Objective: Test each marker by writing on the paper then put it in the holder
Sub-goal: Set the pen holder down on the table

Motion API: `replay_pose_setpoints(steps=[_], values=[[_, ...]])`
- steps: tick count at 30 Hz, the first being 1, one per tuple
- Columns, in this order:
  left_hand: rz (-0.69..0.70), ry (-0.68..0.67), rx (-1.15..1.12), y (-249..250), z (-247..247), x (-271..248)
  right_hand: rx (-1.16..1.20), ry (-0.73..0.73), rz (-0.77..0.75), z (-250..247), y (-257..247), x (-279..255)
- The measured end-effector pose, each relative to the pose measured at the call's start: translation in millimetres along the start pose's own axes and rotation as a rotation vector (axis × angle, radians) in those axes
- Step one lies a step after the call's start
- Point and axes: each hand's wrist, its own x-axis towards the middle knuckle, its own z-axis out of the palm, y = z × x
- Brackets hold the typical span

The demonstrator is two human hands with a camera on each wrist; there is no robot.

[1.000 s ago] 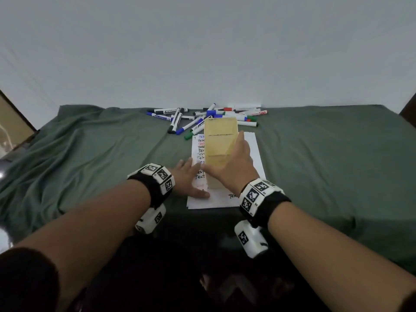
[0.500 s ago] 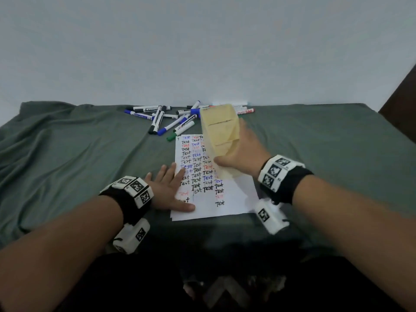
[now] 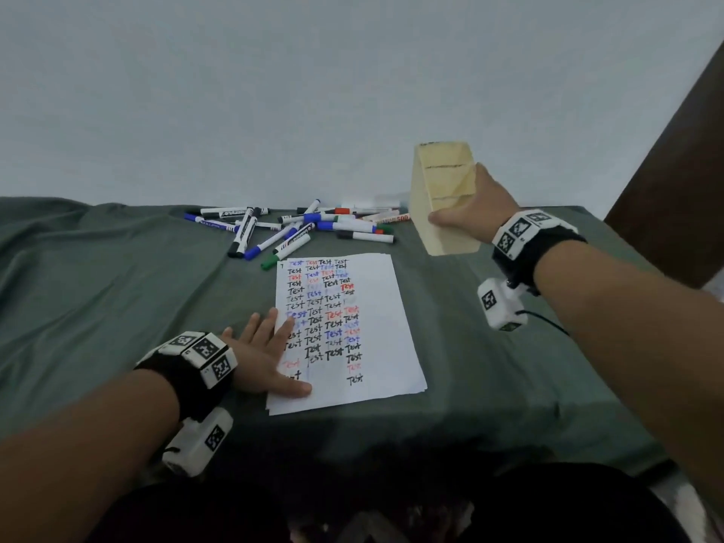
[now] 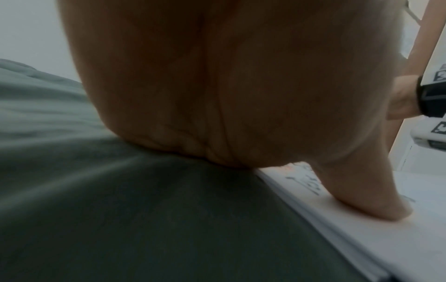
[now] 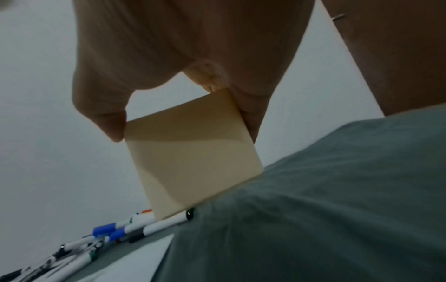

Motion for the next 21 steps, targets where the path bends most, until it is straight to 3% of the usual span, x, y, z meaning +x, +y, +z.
replay_pose_setpoints(steps=[10,21], values=[[-0.012,-0.026,0.005,1.8,-4.6,-1.0,0.143,0.13,0.096,70.6,66.3,-24.3],[-0.014,-0.013,-0.007,-0.6,-0.7,5.1,0.119,0.115,0.147,73.8,64.5,-19.2]])
